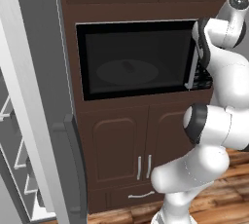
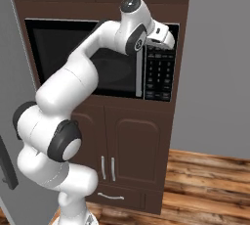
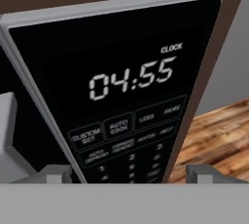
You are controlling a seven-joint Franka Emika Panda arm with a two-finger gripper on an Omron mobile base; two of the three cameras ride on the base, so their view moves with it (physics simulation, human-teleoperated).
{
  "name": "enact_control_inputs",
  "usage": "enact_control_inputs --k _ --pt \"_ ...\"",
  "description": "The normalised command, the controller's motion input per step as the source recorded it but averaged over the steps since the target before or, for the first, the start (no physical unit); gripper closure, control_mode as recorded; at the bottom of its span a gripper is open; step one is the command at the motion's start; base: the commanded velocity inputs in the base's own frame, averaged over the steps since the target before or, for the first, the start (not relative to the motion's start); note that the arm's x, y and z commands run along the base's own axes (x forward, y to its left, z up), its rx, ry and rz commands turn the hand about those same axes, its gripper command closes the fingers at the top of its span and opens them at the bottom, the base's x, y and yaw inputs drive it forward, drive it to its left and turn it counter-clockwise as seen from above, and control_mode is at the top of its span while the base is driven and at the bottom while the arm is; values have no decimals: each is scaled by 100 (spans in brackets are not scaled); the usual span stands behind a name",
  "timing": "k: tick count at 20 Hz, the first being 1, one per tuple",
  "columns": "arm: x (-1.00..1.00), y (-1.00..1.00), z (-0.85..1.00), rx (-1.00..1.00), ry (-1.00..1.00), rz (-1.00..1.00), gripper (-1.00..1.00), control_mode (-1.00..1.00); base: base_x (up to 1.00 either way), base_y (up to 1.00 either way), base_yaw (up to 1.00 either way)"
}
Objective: Transport the steak from the fridge to the microwave and turn on the microwave.
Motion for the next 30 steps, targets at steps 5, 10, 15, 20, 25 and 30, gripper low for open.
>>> enact_control_inputs --k 5,10,15,20,25,30 --pt "22 22 0 6 -4 0 -100 -100 0 0 0" --pt "8 2 0 1 -1 0 -100 -100 0 0 0" --pt "12 -8 2 0 0 0 -100 -100 0 0 0" --pt "5 -3 17 2 0 -1 -100 -100 0 0 0" --pt "5 -3 20 3 0 -4 -100 -100 0 0 0" --pt "3 -22 14 5 0 -7 -100 -100 0 0 0"
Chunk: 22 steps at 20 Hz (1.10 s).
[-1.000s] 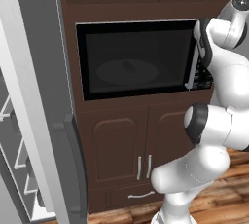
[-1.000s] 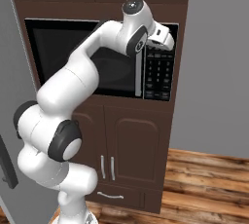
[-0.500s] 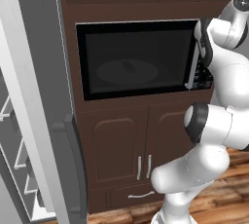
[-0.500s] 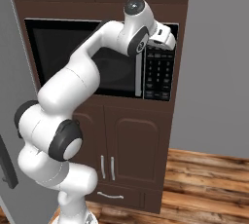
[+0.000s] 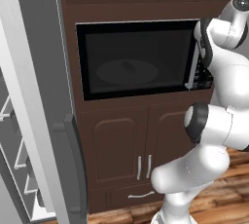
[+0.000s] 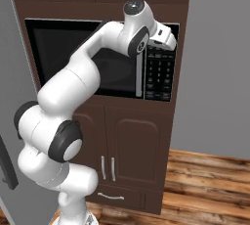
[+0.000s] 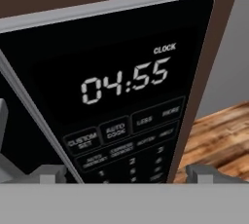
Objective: Transport the steak from the fridge to the microwave and turn on the microwave.
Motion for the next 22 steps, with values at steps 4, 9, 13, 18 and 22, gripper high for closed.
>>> enact_control_inputs --k 4,9,13,18,22 --pt "13 -34 5 2 0 -8 -100 -100 0 0 0" --pt "6 -48 6 3 0 -9 -100 -100 0 0 0" --pt "-4 -55 2 8 3 -9 -100 -100 0 0 0" --pt "-15 -57 4 18 7 -7 -100 -100 0 0 0" --pt "-17 -58 11 22 4 -4 -100 -100 0 0 0"
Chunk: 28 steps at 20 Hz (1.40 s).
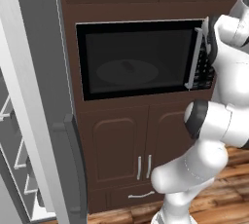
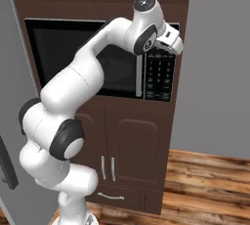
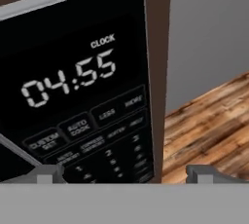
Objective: Transport the steak from the fridge to the microwave and turn on the microwave.
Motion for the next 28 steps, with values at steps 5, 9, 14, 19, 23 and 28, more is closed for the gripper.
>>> enact_control_inputs --k 5,9,14,19,23,28 --pt "-42 -47 7 18 0 0 -100 -100 0 0 0" --pt "-68 -2 -2 14 -3 -1 -100 -100 0 0 0" --pt "-65 30 -33 5 -17 -6 -100 -100 0 0 0" --pt "-13 50 -74 0 -15 -17 -100 -100 0 0 0" --pt "0 46 -77 0 -13 -18 -100 -100 0 0 0" --pt "-1 33 -51 5 -1 -8 -100 -100 0 0 0"
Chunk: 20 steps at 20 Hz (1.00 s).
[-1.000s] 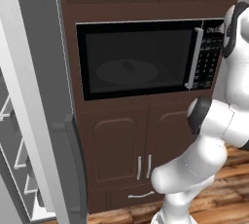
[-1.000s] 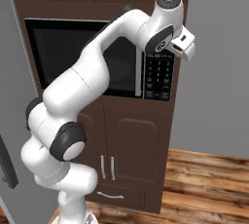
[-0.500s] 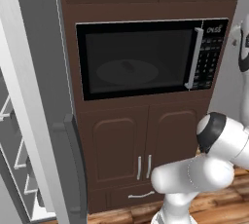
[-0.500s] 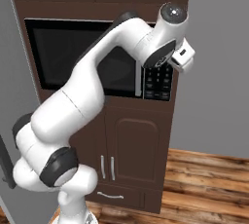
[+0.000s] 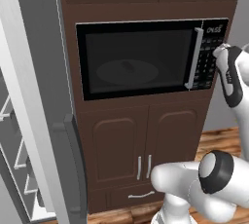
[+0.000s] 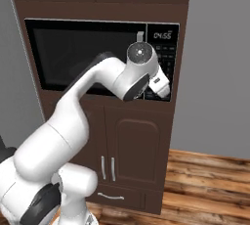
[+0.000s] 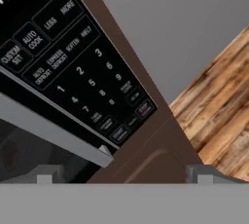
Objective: Transport the steak from the fridge to the microwave and turn on the microwave.
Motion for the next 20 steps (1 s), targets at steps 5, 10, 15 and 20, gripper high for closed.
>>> enact_control_inputs --k 5,10,15,20 --pt "-13 5 -30 14 0 -3 -100 -100 0 0 0" --pt "-4 3 -34 24 0 -3 -100 -100 0 0 0" --pt "12 0 -40 25 0 -8 -100 -100 0 0 0" --pt "14 0 -36 24 0 -8 -100 -100 0 0 0"
